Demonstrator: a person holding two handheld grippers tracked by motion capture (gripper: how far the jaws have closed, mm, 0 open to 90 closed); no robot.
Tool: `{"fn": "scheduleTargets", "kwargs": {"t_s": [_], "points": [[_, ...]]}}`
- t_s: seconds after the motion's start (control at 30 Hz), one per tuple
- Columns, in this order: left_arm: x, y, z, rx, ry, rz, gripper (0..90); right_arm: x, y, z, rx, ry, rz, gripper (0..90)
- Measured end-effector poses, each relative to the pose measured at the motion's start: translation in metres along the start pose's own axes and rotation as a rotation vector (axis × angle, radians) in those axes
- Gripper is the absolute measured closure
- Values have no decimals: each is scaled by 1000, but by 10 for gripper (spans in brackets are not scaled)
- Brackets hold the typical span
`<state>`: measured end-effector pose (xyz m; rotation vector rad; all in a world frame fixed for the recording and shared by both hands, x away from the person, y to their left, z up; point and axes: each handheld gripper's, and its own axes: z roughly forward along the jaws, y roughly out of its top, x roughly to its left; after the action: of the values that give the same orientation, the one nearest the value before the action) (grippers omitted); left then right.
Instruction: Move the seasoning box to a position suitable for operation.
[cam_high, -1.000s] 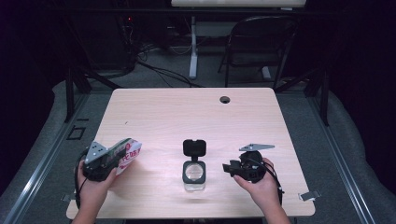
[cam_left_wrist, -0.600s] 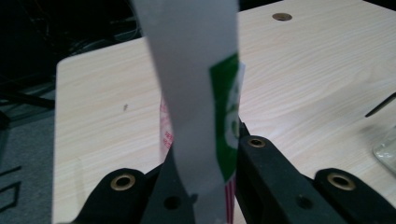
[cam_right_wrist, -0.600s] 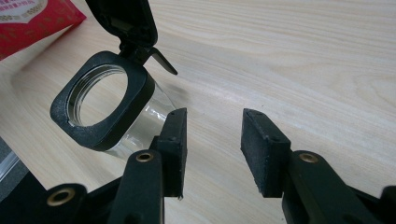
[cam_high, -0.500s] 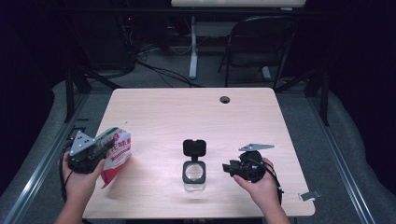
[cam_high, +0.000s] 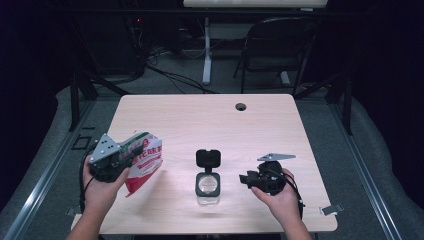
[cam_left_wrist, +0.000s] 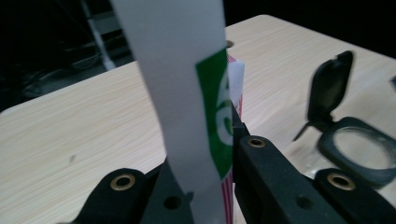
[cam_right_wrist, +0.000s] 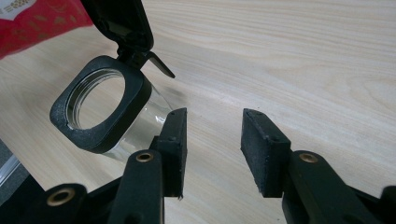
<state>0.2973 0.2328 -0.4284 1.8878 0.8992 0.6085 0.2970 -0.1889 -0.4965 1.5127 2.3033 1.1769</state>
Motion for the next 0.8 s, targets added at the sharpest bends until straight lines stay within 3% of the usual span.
{"fn": "scheduleTargets", "kwargs": {"t_s": [0.07,0.1,0.2,0.37,0.8], "points": [[-7,3,5,7,-38,9,900,-1,0,-1,-1,1,0,613],[-7,3,5,7,-38,9,900,-1,0,-1,-1,1,0,613],[-22,7,15,24,-90,39,900,-2,0,-2,-9,-5,0,613],[-34,6,23,28,-144,45,900,-3,1,-4,-8,-3,6,612],[-41,-1,31,41,-238,69,900,-3,1,-3,-14,-3,3,612]]}}
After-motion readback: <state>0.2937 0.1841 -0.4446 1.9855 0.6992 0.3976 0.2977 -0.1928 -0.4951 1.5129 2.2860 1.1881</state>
